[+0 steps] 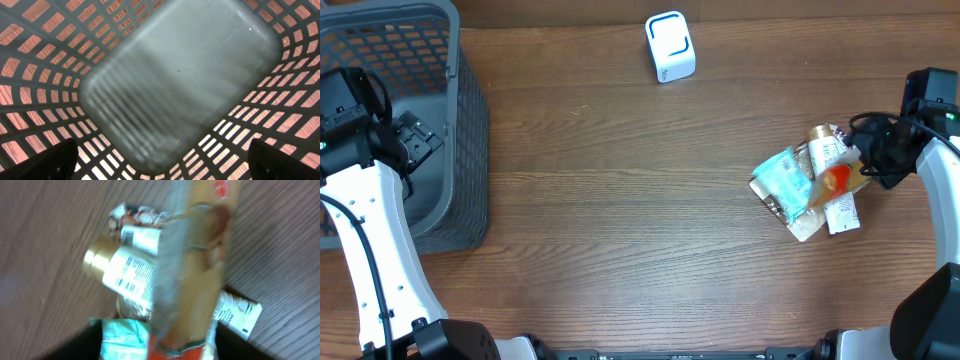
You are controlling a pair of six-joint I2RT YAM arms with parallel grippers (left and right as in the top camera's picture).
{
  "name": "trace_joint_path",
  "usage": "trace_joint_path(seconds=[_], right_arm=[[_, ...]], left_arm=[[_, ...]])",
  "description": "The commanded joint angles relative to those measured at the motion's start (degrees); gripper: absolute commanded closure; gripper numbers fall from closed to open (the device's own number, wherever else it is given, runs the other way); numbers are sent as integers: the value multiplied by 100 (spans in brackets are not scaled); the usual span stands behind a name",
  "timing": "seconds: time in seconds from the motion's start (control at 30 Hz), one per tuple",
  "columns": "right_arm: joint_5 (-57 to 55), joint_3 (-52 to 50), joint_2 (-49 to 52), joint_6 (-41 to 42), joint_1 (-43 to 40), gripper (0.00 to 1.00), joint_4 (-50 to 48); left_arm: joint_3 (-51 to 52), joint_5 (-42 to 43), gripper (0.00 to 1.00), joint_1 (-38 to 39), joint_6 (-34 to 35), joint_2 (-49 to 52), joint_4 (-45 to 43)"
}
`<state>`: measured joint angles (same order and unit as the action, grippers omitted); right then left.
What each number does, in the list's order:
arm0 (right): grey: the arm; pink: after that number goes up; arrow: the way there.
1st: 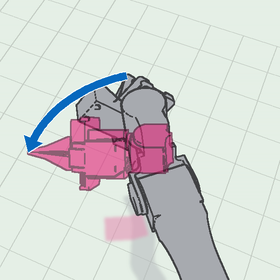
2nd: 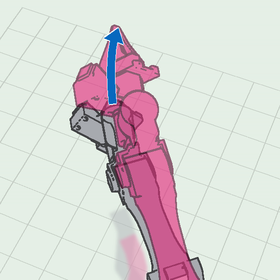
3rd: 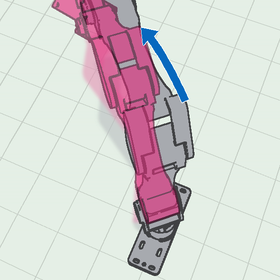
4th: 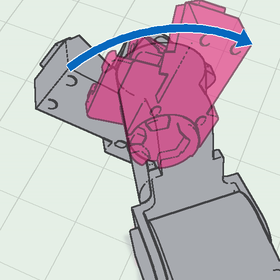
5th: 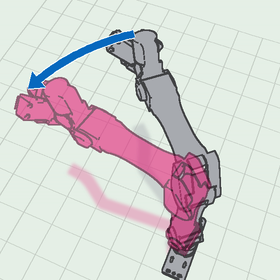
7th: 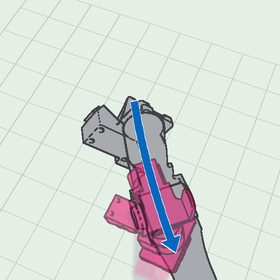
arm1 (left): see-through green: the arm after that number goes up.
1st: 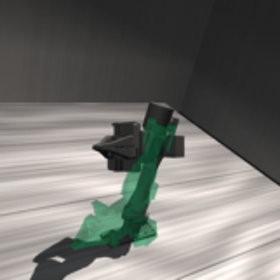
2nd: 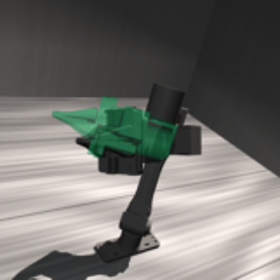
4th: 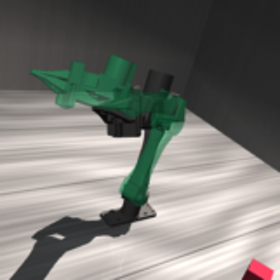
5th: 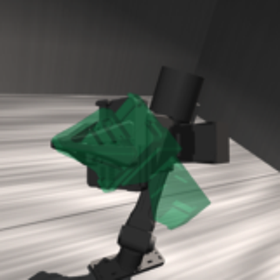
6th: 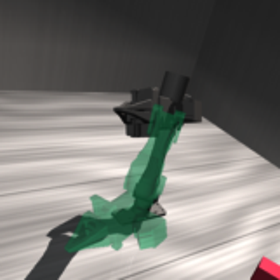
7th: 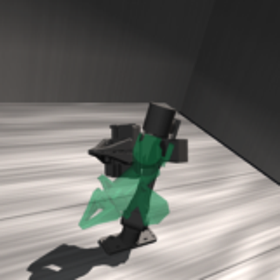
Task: Scan the item barcode
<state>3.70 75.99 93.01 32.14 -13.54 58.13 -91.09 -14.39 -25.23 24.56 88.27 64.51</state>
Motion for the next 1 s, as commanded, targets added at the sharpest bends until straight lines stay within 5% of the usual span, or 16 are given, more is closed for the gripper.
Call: trace_joint_path(seconds=[0.0,0.03,0.27,0.97], right_arm=[[295,157,-181,-673,136,7,81],[352,225,-181,-708,199,1,195],[1576,1060,-260,-2002,610,0,973],[1611,1233,-1725,-2660,835,0,2186]], left_arm=[[24,50,0,13,98,13,0],[24,50,0,13,98,13,0],[24,50,0,13,98,13,0],[24,50,1,13,98,13,0]])
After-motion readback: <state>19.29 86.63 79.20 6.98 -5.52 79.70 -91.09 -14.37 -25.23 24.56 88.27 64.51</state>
